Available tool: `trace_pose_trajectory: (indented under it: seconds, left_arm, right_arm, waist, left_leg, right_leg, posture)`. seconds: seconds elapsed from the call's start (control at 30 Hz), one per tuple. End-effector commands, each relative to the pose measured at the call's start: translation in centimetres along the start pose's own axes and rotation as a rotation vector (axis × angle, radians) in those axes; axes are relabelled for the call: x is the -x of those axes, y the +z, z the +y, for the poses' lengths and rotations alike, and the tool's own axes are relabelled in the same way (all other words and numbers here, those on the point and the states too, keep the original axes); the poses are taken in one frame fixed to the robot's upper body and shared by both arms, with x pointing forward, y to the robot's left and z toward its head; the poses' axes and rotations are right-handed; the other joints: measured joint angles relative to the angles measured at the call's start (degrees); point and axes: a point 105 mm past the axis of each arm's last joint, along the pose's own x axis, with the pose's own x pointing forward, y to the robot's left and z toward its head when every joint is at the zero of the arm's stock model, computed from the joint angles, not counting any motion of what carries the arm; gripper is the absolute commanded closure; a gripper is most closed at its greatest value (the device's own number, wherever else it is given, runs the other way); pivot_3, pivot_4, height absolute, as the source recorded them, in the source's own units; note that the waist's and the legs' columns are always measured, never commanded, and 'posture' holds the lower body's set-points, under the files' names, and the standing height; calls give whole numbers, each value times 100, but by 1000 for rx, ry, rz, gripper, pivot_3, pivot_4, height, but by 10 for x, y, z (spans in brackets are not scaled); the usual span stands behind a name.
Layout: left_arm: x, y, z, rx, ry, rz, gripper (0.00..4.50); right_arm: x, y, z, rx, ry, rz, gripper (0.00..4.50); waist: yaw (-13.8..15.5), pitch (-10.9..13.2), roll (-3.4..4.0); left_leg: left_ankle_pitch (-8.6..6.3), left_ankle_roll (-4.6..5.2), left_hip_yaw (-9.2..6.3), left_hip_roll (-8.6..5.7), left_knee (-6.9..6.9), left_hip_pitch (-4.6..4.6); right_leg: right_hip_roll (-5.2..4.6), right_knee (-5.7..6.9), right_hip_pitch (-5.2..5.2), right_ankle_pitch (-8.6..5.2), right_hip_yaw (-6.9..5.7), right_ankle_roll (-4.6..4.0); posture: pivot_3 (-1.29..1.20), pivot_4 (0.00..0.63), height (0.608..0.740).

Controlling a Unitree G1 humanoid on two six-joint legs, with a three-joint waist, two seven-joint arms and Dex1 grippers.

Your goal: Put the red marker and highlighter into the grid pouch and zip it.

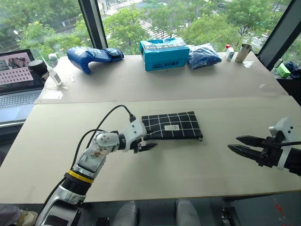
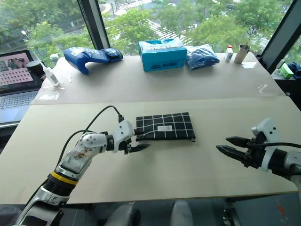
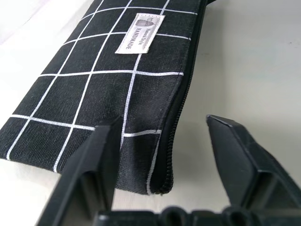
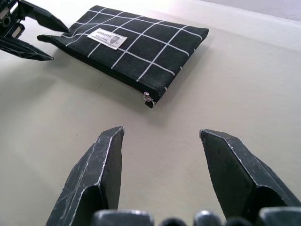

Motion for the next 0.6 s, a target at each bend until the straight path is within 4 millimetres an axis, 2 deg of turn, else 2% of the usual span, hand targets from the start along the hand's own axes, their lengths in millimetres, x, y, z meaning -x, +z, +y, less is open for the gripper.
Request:
trace_pose_trajectory:
  seconds: [0.03, 0.13, 0.23, 0.33, 0.47, 0.6]
  left_arm:
    - [38, 20, 19, 129, 59, -108, 851]
    - [71, 12, 31, 307, 117, -143, 851]
    - [105, -5, 38, 487, 194, -178, 851]
    - [129, -31, 42, 556, 301, -146, 851]
    - [143, -54, 33, 587, 362, -88, 851]
    - [150, -57, 30, 597, 395, -92, 851]
  right_arm:
    - [8, 11, -12, 54, -48, -26, 1603]
    - [9, 11, -18, 62, -63, -32, 1603]
    - [2, 4, -21, 63, -71, -34, 1603]
    - [-5, 0, -24, 60, -73, -36, 1603]
    - [-13, 0, -30, 58, -77, -45, 1603]
    - [-17, 3, -35, 64, -76, -50, 1603]
  waist:
    - [-14, 0, 0]
    - [-34, 0, 1]
    - [-40, 0, 2]
    - [-25, 1, 2]
    - [-3, 2, 4]
    - [23, 3, 3]
  left_leg:
    - [0, 0, -1, 1, 0, 1]
    - [-1, 1, -1, 2, -5, 7]
    - [-2, 4, -1, 2, -5, 10]
    - [-3, 6, -1, 3, -5, 13]
    - [-3, 5, 2, 2, -5, 14]
    - [-3, 4, 0, 3, -5, 12]
  right_leg:
    - [0, 1, 0, 0, 0, 0]
    - [2, 1, -2, 0, 0, 0]
    - [2, 2, 1, -1, 1, 1]
    - [2, 1, 1, -1, 1, 1]
    - [1, 0, 2, -1, 3, 0]
    - [1, -4, 1, -1, 1, -1]
  posture:
    - [0, 150, 740]
    - [0, 150, 740]
    - [0, 150, 740]
    - [0, 150, 740]
    - [0, 150, 740]
    - [0, 150, 740]
